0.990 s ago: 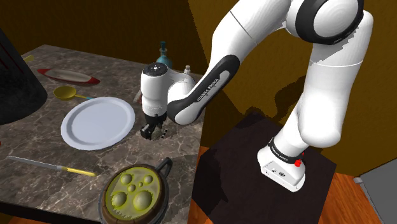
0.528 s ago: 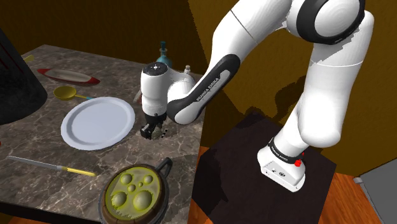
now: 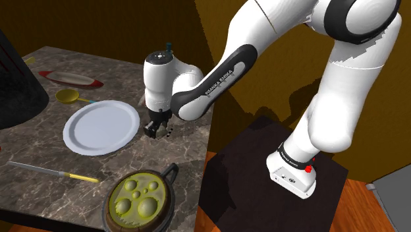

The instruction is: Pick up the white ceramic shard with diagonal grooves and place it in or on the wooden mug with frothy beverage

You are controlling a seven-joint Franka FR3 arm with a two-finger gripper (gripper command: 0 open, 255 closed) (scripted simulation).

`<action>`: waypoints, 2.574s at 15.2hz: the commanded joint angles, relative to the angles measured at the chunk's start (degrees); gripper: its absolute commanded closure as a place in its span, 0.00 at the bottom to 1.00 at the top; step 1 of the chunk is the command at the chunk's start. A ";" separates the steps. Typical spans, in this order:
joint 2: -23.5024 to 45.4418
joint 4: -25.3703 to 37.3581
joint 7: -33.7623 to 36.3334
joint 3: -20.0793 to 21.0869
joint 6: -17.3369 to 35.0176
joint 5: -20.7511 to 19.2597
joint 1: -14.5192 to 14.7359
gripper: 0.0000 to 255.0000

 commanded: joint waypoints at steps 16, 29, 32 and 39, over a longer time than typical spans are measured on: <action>-9.40 2.90 -5.60 2.44 -11.24 7.47 -1.77 1.00; -14.44 7.79 -8.31 2.73 -20.57 10.93 -2.15 1.00; -15.31 9.22 -8.76 2.71 -22.77 11.46 -2.19 1.00; -16.91 7.99 -0.80 6.69 -23.40 11.51 1.79 1.00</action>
